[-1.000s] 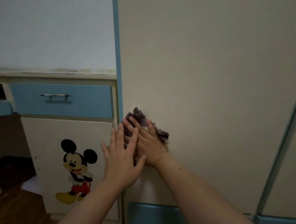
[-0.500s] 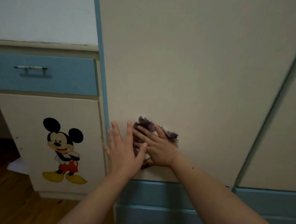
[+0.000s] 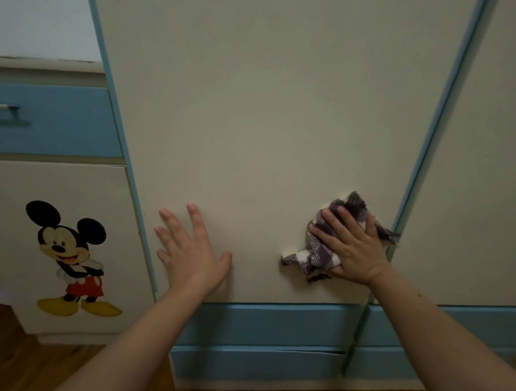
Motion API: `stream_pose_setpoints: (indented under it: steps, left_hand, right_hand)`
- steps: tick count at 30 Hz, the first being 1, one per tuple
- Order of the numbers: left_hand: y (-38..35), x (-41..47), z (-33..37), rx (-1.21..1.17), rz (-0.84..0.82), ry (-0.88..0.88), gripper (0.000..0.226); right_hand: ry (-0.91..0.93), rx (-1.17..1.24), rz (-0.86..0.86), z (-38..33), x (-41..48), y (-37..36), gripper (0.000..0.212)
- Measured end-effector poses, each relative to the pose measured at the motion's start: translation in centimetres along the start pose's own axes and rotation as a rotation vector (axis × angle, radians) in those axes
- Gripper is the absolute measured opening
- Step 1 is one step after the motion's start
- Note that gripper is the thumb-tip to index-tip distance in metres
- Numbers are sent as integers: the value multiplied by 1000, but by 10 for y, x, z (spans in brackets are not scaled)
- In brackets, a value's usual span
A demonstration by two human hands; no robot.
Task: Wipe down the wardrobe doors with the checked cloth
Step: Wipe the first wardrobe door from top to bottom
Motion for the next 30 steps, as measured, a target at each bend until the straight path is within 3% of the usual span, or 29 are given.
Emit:
stream_pose_setpoints:
  steps: [6,9,12,16,22,25,30]
  left_hand:
    - [-4,0,2,1,32,8,112]
    - [-4,1,2,37,32,9,117]
    - [-3,2,2,75,31,3,122]
    - [-2,1,2,96,48,12,120]
    - [0,-3,4,95,64,21,117]
    - [2,-4,2,101,54,15,114]
    - [6,-4,-6,14,24,-41,101]
  right_hand:
    - [-292,175,-60,-14,-45,-19,92]
    - [-278,203,-132,-20,-84,-34,100]
    - [-263,219,-231,-21,-101,-43,134]
    - [-296,243,-297,-24,-99,-46,154]
    - [-297,237,-277,-38,-91,-48,151]
    - [-209,199,-271,-58,-73,-53,153]
    - [-69,189,-233,-106,-29,-53,132]
Point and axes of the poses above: each hand's wrist, its own x-axis towards the middle knuckle, its own y-axis out of the back of the hand, z = x × y, the point moved 4 cm from there along x, towards the middle knuckle, and after that the axes turned 9 degrees about x, right-handed, at the moved point
